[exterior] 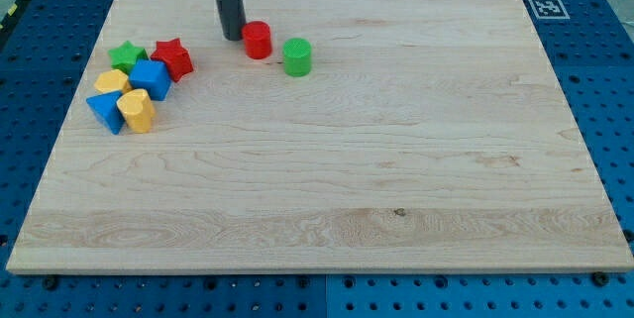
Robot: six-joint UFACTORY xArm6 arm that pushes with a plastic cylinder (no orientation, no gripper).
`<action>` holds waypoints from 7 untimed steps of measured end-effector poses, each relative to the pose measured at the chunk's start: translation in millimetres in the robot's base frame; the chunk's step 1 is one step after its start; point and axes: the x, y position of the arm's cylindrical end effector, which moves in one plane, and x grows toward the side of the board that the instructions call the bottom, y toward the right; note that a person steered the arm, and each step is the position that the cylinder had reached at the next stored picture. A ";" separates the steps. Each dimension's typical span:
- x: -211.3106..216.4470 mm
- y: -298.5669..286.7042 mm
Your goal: Group up green and the red blocks
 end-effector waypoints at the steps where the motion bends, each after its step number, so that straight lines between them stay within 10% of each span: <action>1: 4.1 7.9; 4: -16.5 -194.4; 7: 58.9 -198.4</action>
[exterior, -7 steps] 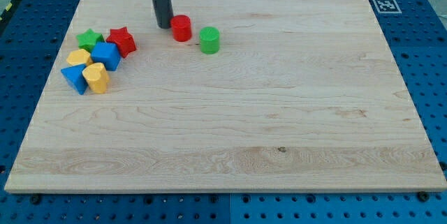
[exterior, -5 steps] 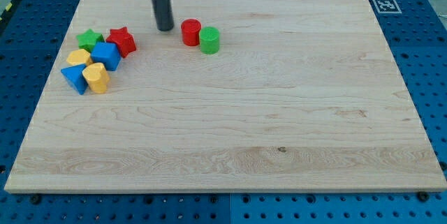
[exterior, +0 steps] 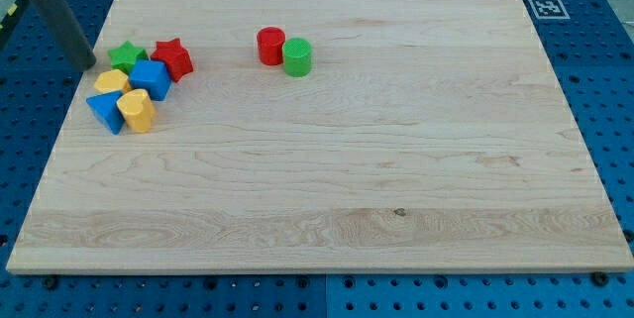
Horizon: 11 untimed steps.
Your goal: Group up green and the red blocks
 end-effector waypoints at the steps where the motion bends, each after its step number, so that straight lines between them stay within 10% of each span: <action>1: 7.1 9.5; 8: -33.9 181.0; 11: -10.7 147.5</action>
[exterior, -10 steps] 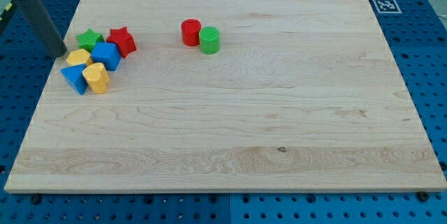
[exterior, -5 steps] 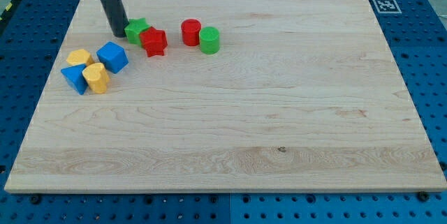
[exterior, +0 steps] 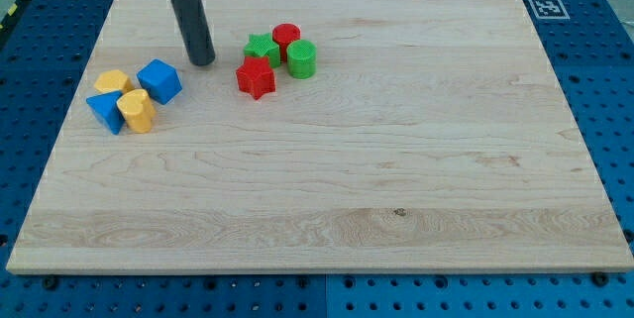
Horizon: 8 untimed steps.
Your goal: Group up green and the red blocks
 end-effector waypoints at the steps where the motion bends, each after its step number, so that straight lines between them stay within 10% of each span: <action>1: 36.6 5.6; 8: 26.4 80.3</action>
